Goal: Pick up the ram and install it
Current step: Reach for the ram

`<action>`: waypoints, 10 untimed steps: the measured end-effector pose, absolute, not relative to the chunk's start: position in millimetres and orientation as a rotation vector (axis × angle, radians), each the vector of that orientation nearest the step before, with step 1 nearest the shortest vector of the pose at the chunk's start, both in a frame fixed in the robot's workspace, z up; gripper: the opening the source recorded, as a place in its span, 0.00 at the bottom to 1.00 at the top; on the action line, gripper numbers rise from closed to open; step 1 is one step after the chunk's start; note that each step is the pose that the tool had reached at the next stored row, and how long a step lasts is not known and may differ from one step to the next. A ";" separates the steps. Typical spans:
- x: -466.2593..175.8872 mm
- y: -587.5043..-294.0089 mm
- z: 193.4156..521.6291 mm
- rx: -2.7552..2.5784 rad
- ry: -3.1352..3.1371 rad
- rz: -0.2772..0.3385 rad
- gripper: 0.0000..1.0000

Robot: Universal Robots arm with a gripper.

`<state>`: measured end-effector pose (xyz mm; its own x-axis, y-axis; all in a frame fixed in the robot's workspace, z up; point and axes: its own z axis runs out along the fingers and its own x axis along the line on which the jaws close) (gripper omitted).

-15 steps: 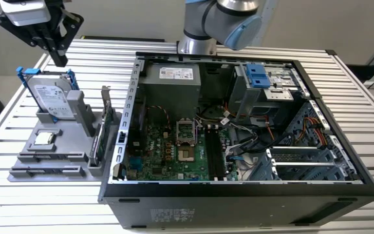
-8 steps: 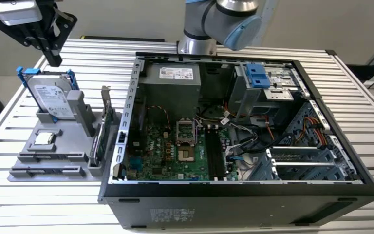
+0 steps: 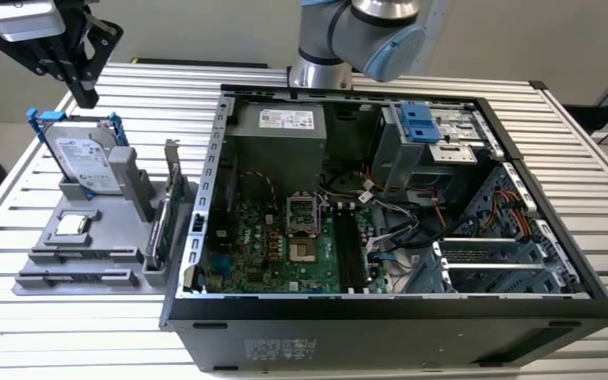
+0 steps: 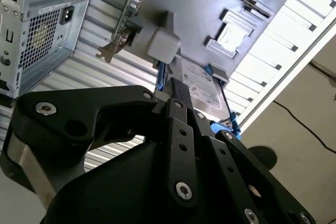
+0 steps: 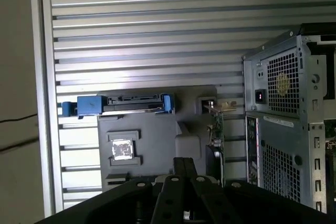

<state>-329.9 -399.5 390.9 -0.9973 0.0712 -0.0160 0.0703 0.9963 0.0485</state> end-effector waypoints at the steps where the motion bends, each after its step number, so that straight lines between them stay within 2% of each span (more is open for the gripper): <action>1: -330.4 -399.5 390.9 0.111 3.121 0.075 0.00; 10: -335.4 -399.5 390.8 0.111 3.122 0.075 0.00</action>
<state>-335.4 -399.5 390.8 -0.9973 0.0712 -0.0155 0.0704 0.9963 0.0486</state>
